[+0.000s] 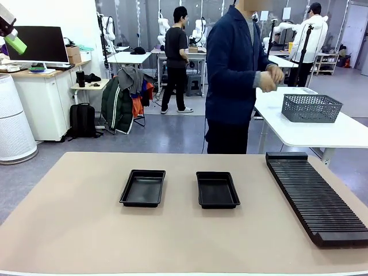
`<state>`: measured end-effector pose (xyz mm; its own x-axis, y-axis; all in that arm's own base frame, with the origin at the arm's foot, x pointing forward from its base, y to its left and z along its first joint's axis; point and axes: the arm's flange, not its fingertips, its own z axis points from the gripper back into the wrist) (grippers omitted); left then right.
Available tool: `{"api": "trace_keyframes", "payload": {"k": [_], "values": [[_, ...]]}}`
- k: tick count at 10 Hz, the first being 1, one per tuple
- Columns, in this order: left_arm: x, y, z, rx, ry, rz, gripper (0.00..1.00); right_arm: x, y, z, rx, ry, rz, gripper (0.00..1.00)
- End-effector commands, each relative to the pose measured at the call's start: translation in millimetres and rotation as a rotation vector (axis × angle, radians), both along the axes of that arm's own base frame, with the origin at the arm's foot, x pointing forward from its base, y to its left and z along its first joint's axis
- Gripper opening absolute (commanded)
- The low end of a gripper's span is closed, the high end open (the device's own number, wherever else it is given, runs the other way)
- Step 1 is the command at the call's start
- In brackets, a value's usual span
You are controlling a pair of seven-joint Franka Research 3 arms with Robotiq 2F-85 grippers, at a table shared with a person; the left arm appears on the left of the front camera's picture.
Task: Inspect and transfer BCBs to ESD trays.
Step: Pick up the Blank PCB from the PCB Rack and place it in the left ESD tray.
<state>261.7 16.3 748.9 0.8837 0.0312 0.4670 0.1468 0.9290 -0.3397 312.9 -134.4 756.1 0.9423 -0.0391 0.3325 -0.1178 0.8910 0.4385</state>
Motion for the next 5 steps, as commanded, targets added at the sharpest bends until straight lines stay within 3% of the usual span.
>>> {"api": "trace_keyframes", "payload": {"k": [1, 5], "values": [[-1.8, -1.0, -0.4, 0.0, -0.001, -0.001, 1.0, -0.6, -0.5, 0.1, 0.002, -0.003, 0.0, 1.0], [-1.8, -1.0, -0.4, 0.0, -0.001, -0.001, 1.0, -0.6, -0.5, 0.1, 0.002, -0.003, 0.0, 1.0]]}}
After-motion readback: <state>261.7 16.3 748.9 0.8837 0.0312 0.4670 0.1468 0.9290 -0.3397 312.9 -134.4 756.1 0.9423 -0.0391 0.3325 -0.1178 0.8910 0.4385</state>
